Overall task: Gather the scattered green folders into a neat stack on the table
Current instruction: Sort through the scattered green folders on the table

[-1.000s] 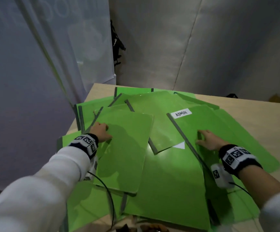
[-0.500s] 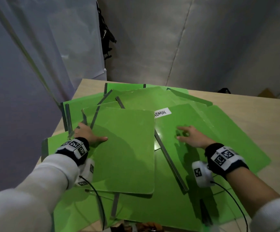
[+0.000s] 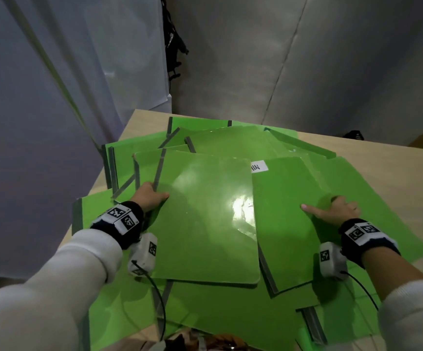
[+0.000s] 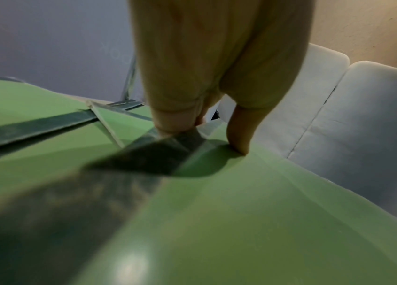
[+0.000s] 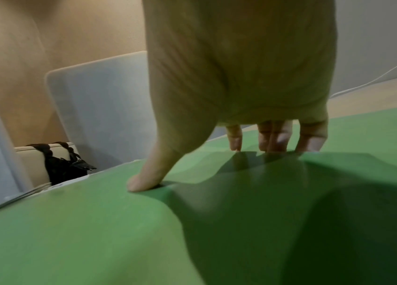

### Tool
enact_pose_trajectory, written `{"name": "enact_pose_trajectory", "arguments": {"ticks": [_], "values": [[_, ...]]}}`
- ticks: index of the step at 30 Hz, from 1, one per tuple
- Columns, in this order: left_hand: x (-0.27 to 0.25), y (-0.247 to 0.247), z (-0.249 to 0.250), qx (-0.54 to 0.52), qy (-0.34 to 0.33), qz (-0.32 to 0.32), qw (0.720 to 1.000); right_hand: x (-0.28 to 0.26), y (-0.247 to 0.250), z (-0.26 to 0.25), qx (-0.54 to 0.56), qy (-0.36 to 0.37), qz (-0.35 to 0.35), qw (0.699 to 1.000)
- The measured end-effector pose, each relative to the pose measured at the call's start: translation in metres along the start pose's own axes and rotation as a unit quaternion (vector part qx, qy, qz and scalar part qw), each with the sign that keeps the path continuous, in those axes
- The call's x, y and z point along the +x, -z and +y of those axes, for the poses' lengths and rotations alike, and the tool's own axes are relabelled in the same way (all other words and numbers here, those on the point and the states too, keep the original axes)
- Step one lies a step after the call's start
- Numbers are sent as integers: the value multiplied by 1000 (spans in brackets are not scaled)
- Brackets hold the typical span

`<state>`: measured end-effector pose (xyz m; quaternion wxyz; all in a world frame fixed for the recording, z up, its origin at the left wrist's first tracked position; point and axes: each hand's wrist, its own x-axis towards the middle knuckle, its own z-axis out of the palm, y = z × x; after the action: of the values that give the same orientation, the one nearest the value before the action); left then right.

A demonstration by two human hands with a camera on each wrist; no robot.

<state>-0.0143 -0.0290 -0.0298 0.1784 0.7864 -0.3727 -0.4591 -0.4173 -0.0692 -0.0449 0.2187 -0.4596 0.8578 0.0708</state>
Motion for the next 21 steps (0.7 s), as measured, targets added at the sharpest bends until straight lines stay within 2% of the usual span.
{"name": "enact_pose_trajectory", "arguments": {"ticks": [5,8,11,15,21], "values": [[1,-7,2,-3,13,-19,1000,-8,-4,-5,99,-18,2,995],[-1,-13,3,-5,2,-20,1000,-12,-7,-13,173,14,-14,985],[-2,-17,3,6,-7,-34,999,-16,-11,-25,234,41,5,971],[-2,-19,5,-16,-9,-45,999,-46,-24,-53,222,101,-76,967],[-4,-25,5,-23,-7,-50,998,-69,-25,-67,158,209,-92,961]]}}
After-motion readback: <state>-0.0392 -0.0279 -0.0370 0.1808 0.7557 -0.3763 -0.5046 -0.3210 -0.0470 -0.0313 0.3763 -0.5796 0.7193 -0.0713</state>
